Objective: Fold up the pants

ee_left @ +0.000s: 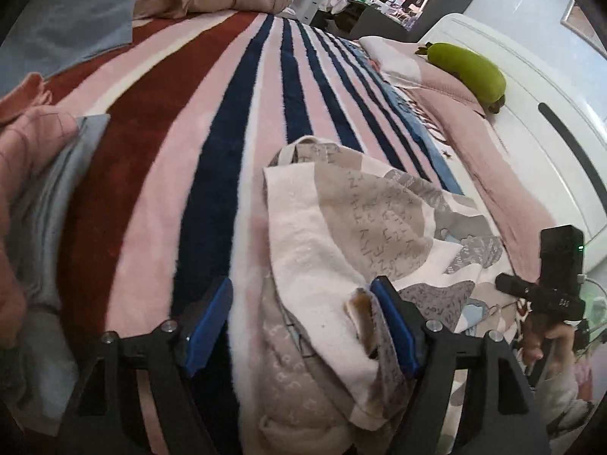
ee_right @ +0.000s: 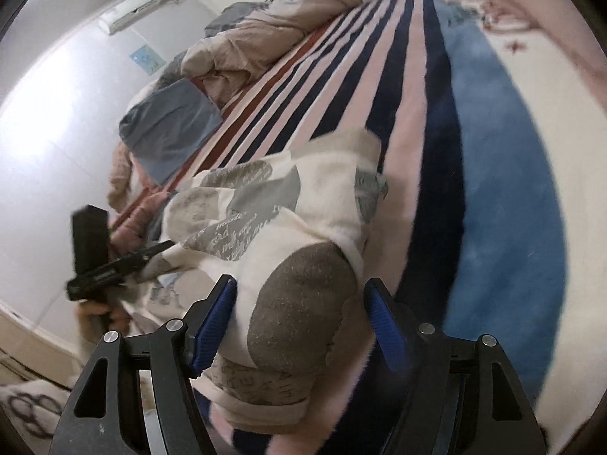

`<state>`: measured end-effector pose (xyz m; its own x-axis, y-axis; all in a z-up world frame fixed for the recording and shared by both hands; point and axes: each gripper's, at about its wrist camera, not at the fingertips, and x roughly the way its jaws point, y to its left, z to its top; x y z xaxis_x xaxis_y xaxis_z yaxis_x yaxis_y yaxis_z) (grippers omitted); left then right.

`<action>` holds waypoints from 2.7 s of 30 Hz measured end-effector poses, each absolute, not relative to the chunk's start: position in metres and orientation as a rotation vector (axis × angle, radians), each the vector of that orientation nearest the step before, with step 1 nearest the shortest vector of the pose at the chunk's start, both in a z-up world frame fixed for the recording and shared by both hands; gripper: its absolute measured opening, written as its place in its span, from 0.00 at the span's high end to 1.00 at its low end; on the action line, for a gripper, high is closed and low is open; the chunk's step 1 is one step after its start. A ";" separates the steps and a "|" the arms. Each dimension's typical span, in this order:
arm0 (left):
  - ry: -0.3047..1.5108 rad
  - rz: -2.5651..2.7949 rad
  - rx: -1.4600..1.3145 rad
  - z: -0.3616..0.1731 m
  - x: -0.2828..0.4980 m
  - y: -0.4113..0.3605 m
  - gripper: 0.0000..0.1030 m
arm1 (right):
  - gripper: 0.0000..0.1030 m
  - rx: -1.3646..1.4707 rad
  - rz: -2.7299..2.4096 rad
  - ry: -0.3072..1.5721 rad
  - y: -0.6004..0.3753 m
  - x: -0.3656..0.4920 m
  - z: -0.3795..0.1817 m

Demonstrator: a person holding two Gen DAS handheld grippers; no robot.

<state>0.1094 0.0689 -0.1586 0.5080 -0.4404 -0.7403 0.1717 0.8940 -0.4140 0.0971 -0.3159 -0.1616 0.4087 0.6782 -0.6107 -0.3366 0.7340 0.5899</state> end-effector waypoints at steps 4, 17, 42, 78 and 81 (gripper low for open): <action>0.988 -0.485 -0.360 -0.161 0.114 0.062 0.65 | 0.41 0.393 0.697 0.963 -0.305 0.099 -0.163; 0.794 -0.495 -0.217 -0.067 0.097 0.071 0.86 | 0.71 0.275 0.679 0.836 -0.272 0.092 -0.096; 0.722 0.161 -0.166 -0.026 0.022 0.366 0.85 | 0.71 0.117 1.225 0.809 0.068 0.122 -0.025; 0.583 0.295 -0.059 0.016 -0.017 0.274 0.33 | 0.38 0.017 1.093 0.727 0.004 0.081 -0.030; 0.520 0.254 -0.029 0.022 -0.018 0.233 0.23 | 0.36 0.003 1.066 0.694 -0.021 0.068 -0.024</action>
<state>-0.0179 0.2333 0.0222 0.8371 0.2326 -0.4951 -0.2473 0.9682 0.0367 0.0682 -0.0209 -0.0243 0.2942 0.8017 -0.5203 -0.7999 0.5045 0.3251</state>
